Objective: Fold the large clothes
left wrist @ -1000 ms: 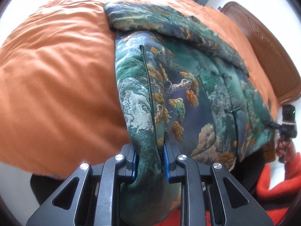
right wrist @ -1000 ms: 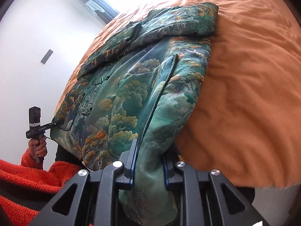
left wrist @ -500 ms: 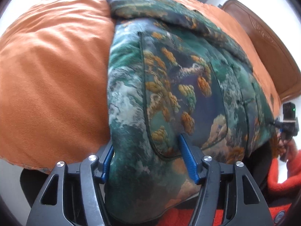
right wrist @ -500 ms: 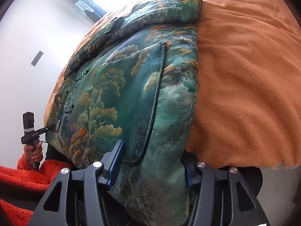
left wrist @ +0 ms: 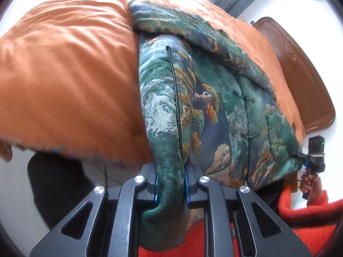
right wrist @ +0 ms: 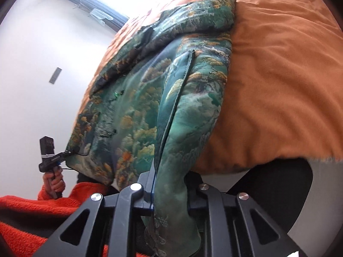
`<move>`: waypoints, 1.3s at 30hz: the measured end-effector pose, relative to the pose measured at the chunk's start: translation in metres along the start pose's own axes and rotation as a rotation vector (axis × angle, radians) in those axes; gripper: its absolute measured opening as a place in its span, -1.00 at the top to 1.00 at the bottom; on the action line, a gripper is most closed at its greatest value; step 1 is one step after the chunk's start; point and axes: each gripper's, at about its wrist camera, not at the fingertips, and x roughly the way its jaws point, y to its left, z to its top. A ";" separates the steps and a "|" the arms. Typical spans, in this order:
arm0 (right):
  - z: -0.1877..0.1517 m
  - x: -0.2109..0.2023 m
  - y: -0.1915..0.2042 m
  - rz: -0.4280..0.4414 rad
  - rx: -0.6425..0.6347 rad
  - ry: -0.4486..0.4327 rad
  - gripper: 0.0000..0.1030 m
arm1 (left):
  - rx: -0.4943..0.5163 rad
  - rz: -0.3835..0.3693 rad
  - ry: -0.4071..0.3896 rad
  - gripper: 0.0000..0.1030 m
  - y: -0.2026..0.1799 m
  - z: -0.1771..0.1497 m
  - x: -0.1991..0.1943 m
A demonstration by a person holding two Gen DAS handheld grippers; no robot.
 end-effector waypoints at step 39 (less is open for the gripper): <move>0.281 0.075 -0.094 0.280 0.439 -0.189 0.55 | -0.316 -0.220 0.068 0.26 0.034 0.328 0.101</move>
